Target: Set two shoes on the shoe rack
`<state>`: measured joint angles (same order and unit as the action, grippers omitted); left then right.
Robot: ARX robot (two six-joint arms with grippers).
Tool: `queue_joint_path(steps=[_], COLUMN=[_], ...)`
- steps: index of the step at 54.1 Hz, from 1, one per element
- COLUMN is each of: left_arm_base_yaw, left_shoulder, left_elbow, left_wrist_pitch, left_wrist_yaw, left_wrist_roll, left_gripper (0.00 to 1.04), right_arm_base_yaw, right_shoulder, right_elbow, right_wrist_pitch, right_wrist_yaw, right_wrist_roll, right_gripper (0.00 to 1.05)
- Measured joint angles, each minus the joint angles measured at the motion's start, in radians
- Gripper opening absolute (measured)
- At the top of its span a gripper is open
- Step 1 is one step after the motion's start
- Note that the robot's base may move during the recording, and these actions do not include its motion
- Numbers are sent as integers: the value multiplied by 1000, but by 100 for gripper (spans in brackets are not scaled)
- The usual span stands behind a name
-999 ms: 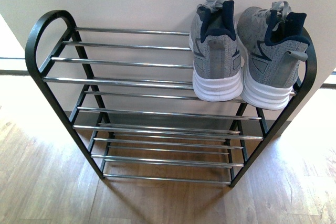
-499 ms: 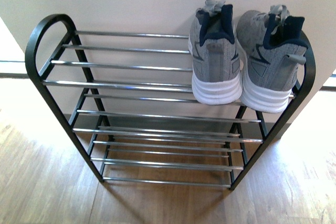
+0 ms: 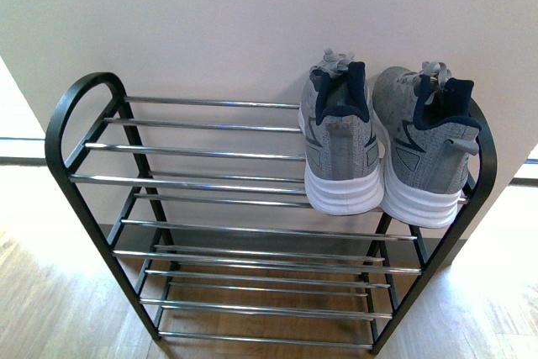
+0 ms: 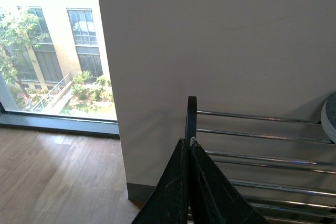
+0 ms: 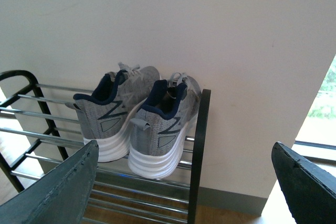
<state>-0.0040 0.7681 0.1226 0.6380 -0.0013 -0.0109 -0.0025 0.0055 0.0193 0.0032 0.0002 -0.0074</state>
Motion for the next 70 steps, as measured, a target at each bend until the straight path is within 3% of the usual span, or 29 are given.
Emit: queue_joint_path(steps=[27, 63, 70], left_arm_base_yaw=[0, 0, 0], left_shoulder=[-243, -525, -539], left_elbow=[-108, -109, -109], left_wrist_pitch=[-122, -394, -403], left_wrist_yaw=[1, 2, 1], left_wrist_roll=[0, 0, 0], left_gripper=[1, 1, 27], right_arm_base_yaw=[0, 0, 0], right_shoulder=[0, 0, 0], right_elbow=[0, 0, 0], right_wrist_pitch=[0, 0, 0], right_wrist_yaw=[0, 0, 0], right_wrist_roll=[0, 0, 0], right_gripper=[96, 96, 96])
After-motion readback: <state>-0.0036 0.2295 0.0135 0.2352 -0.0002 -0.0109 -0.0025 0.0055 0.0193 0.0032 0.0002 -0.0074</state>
